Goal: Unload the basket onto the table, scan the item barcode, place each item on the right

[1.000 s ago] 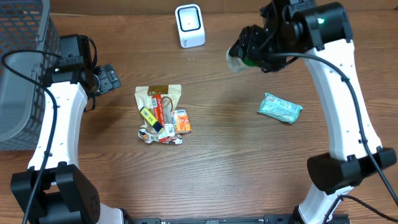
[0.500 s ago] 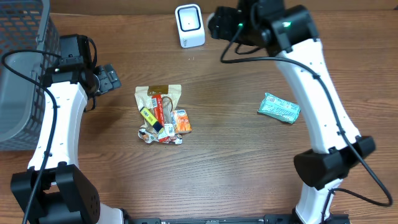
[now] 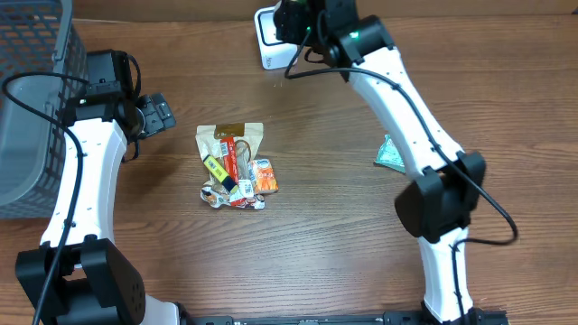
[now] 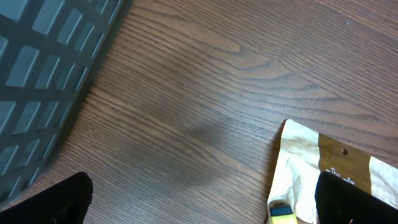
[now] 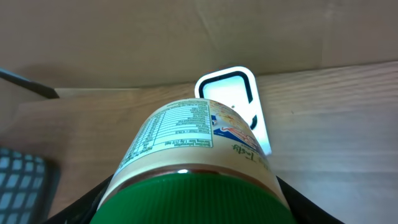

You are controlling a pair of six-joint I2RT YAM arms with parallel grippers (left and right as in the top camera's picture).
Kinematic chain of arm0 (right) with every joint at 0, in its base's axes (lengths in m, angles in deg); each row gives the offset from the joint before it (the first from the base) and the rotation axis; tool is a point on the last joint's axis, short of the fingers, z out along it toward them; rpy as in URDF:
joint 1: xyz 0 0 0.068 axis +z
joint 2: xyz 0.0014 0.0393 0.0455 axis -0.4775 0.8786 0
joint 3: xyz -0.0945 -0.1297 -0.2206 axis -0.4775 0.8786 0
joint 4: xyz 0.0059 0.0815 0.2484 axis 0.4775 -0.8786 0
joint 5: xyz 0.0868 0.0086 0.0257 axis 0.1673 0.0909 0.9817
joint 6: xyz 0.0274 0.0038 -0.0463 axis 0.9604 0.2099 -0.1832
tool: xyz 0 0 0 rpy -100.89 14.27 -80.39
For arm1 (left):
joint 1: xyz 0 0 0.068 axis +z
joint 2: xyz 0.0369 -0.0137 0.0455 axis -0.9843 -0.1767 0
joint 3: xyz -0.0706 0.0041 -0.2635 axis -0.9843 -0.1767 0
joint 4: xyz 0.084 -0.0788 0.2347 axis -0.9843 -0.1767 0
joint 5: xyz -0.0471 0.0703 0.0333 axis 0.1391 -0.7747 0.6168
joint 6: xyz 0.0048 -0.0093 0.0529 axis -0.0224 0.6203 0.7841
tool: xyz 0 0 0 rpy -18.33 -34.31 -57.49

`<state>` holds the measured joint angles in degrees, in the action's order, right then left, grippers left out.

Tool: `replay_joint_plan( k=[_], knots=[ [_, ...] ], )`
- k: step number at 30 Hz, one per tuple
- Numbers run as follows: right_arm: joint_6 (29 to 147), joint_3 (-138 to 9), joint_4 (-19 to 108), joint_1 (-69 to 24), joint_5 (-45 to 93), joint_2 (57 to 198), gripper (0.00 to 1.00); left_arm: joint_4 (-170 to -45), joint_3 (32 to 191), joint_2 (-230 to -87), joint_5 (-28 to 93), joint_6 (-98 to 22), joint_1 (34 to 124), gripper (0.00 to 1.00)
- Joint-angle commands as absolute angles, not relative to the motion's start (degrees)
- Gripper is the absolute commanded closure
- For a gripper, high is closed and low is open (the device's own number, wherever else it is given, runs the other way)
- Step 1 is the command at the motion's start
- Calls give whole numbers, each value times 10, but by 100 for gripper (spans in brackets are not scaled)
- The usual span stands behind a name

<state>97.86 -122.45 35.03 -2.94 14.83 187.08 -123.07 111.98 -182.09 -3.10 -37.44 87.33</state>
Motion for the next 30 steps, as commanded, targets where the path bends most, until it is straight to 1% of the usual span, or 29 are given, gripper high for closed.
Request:
replay_joint_plan(
  k=[1,15,21,24,30],
  knots=[
    [975,-1233,393,-30,138,1895,96,-1230,1128,-1812,-29,-363,873,0],
    [975,-1233,623,-32,121,2022,96,-1230,1128,-1812,-28,-363,873,0],
    [975,-1233,716,-32,119,2054,96,-1230,1128,-1812,-28,-363,873,0],
    [975,-1233,736,-32,105,2057,96,-1230,1128,-1812,-29,-363,873,0],
    [968,-1233,737,-32,65,2058,96,-1230,1128,-1812,-29,-363,873,0]
  ],
)
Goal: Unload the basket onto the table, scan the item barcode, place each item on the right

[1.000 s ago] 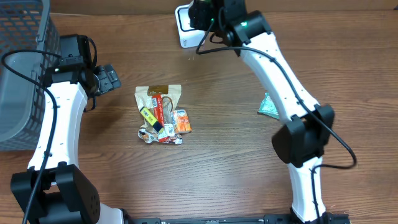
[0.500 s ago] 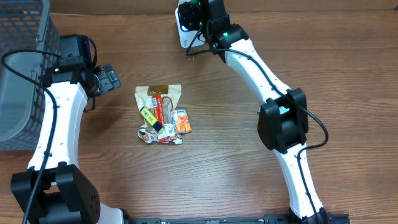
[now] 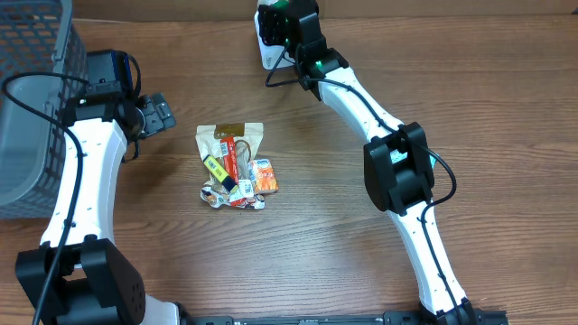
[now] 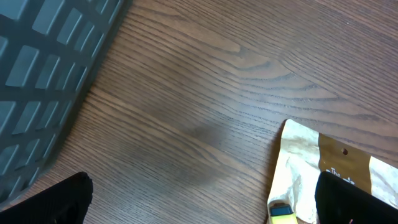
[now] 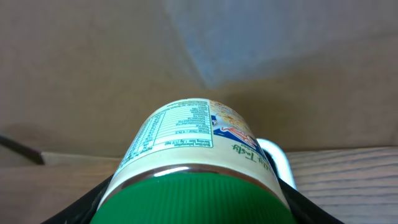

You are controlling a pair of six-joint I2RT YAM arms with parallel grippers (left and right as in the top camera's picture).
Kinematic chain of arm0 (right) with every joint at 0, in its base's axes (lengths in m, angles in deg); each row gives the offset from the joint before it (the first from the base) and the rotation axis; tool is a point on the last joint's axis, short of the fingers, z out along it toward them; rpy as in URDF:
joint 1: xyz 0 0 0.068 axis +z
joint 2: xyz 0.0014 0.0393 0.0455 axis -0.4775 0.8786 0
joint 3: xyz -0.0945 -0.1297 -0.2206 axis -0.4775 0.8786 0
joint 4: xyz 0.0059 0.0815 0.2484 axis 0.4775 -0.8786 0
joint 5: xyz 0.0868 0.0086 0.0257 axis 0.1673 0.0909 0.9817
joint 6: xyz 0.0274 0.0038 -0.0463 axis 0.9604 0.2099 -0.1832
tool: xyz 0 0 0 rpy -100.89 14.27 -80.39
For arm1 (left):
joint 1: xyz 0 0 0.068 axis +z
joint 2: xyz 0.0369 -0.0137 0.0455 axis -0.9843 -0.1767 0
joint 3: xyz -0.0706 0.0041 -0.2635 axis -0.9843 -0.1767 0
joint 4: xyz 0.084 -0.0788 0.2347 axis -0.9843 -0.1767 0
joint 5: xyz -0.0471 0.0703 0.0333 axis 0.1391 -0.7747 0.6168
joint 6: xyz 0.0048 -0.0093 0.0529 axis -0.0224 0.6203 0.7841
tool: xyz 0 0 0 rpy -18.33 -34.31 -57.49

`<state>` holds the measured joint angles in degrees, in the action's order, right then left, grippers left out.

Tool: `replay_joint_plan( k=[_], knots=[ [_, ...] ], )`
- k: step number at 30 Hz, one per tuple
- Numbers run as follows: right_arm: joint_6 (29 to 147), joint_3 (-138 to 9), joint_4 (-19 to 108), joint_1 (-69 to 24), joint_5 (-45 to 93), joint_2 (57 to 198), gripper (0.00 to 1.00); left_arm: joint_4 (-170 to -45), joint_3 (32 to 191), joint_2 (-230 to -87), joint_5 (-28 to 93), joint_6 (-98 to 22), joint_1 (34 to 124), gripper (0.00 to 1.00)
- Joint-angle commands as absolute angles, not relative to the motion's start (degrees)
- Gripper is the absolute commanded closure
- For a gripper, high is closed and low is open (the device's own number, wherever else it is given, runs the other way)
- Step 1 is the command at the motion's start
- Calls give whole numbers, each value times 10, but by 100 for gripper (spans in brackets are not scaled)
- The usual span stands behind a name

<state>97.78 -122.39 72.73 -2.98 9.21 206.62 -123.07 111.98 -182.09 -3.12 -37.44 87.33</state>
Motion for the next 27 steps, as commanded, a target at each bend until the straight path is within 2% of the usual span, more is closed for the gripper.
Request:
replay_joint_plan(
  k=[1,8,27],
  knots=[
    [956,-1233,739,-32,65,2059,96,-1230,1128,-1812,-28,-363,873,0],
    [886,-1233,743,-32,63,2063,96,-1230,1128,-1812,-29,-363,873,0],
    [886,-1233,777,-36,65,2073,96,-1230,1128,-1812,-28,-363,873,0]
  ],
)
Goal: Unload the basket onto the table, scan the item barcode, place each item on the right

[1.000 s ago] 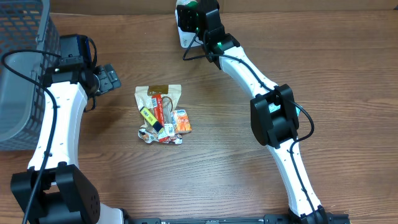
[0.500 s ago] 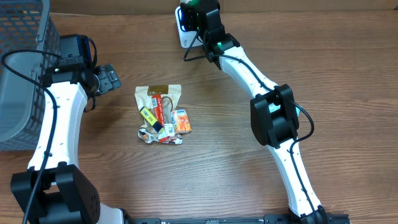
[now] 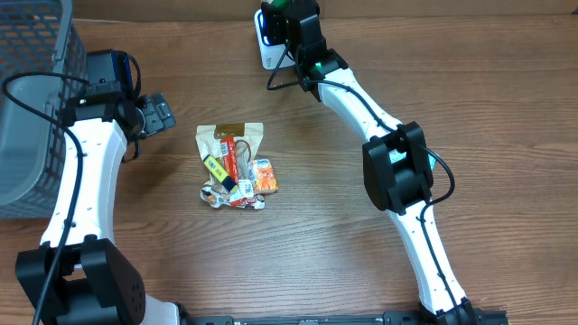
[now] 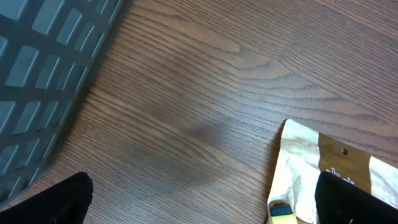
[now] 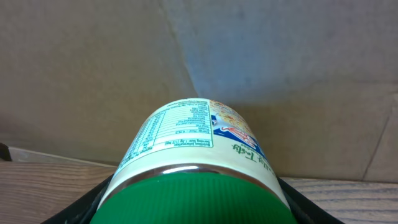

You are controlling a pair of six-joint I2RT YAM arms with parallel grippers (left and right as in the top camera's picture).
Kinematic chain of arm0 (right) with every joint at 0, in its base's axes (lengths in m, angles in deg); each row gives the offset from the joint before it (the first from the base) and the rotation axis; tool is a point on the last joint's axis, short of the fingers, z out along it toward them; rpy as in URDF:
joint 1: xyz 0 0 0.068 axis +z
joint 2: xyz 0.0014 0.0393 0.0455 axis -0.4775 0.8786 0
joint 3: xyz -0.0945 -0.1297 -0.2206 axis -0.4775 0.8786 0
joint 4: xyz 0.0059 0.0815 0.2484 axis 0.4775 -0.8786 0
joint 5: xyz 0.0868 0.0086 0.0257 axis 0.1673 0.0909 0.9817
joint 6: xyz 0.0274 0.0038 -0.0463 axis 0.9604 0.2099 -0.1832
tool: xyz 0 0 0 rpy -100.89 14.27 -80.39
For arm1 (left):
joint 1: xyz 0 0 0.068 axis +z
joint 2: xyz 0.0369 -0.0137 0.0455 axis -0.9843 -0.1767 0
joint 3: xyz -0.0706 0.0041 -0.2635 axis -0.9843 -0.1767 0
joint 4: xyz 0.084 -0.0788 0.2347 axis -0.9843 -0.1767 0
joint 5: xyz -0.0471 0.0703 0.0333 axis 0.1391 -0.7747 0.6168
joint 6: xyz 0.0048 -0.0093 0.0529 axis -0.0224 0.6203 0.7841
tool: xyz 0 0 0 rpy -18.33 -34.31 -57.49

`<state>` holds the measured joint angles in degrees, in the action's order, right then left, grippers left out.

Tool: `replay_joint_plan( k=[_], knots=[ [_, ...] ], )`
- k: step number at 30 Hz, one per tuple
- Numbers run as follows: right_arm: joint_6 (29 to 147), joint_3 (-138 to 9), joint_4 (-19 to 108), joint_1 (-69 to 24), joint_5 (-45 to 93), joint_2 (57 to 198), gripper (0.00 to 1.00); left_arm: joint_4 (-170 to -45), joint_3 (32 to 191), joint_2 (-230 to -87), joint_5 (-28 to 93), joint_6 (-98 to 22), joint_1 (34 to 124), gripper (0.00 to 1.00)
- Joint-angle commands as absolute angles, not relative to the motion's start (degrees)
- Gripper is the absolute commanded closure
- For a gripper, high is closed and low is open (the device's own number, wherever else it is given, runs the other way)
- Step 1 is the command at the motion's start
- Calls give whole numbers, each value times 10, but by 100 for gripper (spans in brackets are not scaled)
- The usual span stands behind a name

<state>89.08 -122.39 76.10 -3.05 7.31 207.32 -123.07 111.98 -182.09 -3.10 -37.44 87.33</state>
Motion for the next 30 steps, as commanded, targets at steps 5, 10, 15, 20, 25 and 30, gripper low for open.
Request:
replay_joint_plan(
  k=[5,10,15,20,25,30],
  knots=[
    [820,-1233,767,-33,69,2024,96,-1230,1128,-1812,-29,-363,873,0],
    [809,-1233,732,-34,69,1937,96,-1230,1128,-1812,-28,-363,873,0],
    [815,-1233,538,-35,69,1832,96,-1230,1128,-1812,-28,-363,873,0],
    [849,-1233,297,-47,69,1765,96,-1230,1128,-1812,-28,-363,873,0],
    [902,-1230,36,-65,69,1761,96,-1230,1128,-1812,-29,-363,873,0],
    [903,-1170,-81,-84,69,1766,96,-1230,1128,-1812,-28,-363,873,0]
  ],
)
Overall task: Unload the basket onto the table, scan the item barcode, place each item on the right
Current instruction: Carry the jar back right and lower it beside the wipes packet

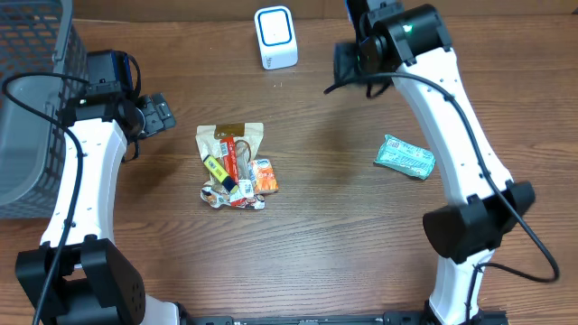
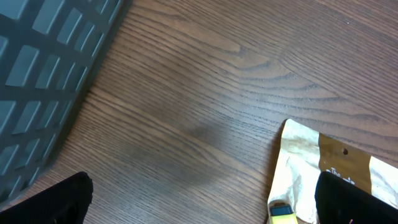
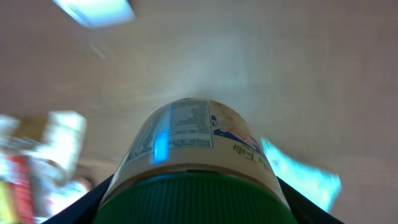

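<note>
A jar [image 3: 186,143] with a green lid and a pale printed label fills the right wrist view, my right gripper [image 1: 349,61] shut on it. In the overhead view the jar is hidden under that gripper. The white scanner [image 1: 275,36] with a blue outline stands at the back edge, to the left of the right gripper and apart from it; it shows blurred as the scanner [image 3: 93,11]. My left gripper [image 2: 202,202] is open with nothing in it, low over the wood, beside a tan pouch [image 2: 329,168].
A pile of small packets [image 1: 237,167] lies mid-table. A teal packet [image 1: 405,155] lies to the right. A grey basket [image 1: 27,108] stands at the left edge, close to the left arm.
My right gripper, still shut on the jar, has moved from right at the scanner to the right and toward the table's middle. The scanner now stands uncovered. The left arm has not moved.
The right gripper held the jar just in front of the scanner at the back edge. Then it stood over the scanner, the jar pointing at the back wall, and stayed there. Now the jar is held away to the right.
</note>
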You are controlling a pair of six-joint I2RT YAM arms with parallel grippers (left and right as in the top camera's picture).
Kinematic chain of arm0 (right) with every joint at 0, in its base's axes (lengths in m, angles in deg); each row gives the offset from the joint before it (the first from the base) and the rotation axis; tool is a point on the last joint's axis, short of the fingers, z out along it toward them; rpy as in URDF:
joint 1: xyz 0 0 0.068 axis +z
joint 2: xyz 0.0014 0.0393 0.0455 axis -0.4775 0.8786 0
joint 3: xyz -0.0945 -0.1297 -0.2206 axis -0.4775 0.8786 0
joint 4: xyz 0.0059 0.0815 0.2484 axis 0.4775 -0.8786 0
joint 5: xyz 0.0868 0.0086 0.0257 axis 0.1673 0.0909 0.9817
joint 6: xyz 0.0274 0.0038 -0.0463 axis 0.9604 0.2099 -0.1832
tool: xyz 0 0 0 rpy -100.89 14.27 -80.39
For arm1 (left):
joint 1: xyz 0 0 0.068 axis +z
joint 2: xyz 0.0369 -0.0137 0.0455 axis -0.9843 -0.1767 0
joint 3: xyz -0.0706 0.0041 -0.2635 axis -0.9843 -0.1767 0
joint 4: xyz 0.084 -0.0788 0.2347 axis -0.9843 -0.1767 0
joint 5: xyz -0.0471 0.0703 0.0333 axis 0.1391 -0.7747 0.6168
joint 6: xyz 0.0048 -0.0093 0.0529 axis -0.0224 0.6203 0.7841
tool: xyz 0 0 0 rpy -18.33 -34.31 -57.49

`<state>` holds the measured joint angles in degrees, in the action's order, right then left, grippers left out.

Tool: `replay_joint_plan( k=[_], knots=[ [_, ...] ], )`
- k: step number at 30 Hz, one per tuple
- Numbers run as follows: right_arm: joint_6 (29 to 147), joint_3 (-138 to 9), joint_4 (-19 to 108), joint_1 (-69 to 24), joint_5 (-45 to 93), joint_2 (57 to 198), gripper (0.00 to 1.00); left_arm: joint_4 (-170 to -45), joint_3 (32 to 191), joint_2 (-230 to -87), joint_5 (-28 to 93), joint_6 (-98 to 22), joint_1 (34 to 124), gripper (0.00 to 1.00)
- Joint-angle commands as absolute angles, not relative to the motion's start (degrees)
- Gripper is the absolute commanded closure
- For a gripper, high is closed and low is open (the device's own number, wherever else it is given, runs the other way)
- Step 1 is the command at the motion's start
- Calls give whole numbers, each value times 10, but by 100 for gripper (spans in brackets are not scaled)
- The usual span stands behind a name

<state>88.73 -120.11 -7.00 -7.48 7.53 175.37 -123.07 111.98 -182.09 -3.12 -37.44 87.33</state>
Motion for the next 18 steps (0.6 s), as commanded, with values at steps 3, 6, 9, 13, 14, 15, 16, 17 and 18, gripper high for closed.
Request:
replay_joint_plan(
  k=[3,6,9,13,14,15,16,17,18],
  knots=[
    [903,-1108,-87,-90,70,1766,96,-1230,1128,-1812,-28,-363,873,0],
    [903,-1046,-87,-93,69,1766,96,-1230,1128,-1812,-29,-363,873,0],
    [903,-980,-86,-99,69,1766,96,-1230,1128,-1812,-29,-363,873,0],
    [903,-917,-78,-100,69,1766,96,-1230,1128,-1812,-28,-363,873,0],
    [903,-903,-74,-100,69,1766,96,-1230,1128,-1812,-29,-363,873,0],
    [902,-892,-69,-100,69,1766,96,-1230,1128,-1812,-29,-363,873,0],
    [902,-883,-65,-100,69,1766,96,-1230,1128,-1812,-28,-363,873,0],
    [902,-877,-62,-100,69,1766,96,-1230,1128,-1812,-28,-363,873,0],
    [902,-870,-58,-100,69,1766,96,-1230,1128,-1812,-28,-363,873,0]
  ],
)
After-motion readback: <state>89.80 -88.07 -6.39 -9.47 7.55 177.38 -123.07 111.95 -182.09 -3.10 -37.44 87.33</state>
